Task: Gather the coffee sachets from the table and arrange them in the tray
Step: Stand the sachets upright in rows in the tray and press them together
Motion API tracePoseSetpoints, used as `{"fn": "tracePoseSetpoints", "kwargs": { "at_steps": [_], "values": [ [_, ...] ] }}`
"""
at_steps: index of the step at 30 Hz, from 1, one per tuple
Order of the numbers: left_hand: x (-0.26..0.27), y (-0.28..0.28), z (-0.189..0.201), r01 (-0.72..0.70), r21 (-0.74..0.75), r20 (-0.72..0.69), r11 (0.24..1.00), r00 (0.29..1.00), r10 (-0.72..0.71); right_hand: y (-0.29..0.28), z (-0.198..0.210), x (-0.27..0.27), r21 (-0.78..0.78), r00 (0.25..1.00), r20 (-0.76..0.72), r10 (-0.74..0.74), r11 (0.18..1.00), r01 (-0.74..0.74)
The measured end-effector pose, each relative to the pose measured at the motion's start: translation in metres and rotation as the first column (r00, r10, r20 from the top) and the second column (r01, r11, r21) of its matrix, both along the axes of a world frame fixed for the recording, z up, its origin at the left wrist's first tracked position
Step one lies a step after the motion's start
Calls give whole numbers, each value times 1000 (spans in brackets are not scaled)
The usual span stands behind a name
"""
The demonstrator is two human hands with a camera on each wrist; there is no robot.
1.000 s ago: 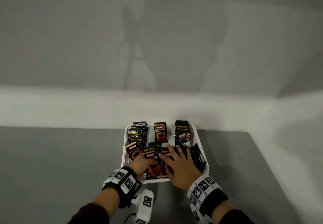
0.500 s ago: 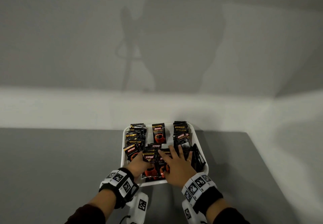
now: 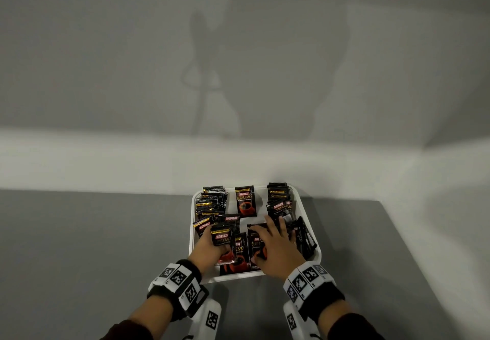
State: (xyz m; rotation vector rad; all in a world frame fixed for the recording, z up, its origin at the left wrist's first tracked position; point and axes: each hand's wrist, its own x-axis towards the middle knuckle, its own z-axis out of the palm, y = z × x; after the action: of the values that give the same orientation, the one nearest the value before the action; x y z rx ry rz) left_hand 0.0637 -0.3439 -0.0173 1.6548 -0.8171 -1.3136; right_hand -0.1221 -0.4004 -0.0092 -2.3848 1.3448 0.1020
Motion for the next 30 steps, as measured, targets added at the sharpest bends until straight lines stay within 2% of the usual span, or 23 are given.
{"fn": "tracePoseSetpoints", "kwargs": {
  "at_steps": [8, 11, 15, 20, 24, 28, 29, 30],
  "values": [
    [-16, -1, -1, 96, 24, -79, 995, 992, -93, 3, 1, 1, -15, 999, 32, -28, 999, 29],
    [-21, -1, -2, 137, 33, -45, 990, 990, -136, 3, 0, -1, -26, 999, 40, -28, 999, 29],
    [-16, -1, -4, 128, 48, 115, 991, 984, -133, 3, -1, -3, -24, 999, 44, -30, 999, 31],
    [-10, 4, 0, 247, 15, 347, 969, 907, -237, 3, -5, -5, -54, 998, 56, -20, 998, 23],
    [-4, 9, 0, 197, -43, 487, 979, 860, -152, 3, -8, -8, -64, 997, 69, -20, 998, 24],
    [12, 17, 3, 150, -115, 540, 982, 839, -65, 3, -8, -9, -56, 998, 66, -16, 998, 20],
    [15, 19, 4, 184, -115, 583, 976, 808, -83, 3, -8, -8, -55, 998, 65, -15, 998, 19],
    [17, 21, 5, 231, -101, 663, 968, 741, -108, 3, -8, -8, -57, 998, 65, -14, 998, 18]
  ]
}}
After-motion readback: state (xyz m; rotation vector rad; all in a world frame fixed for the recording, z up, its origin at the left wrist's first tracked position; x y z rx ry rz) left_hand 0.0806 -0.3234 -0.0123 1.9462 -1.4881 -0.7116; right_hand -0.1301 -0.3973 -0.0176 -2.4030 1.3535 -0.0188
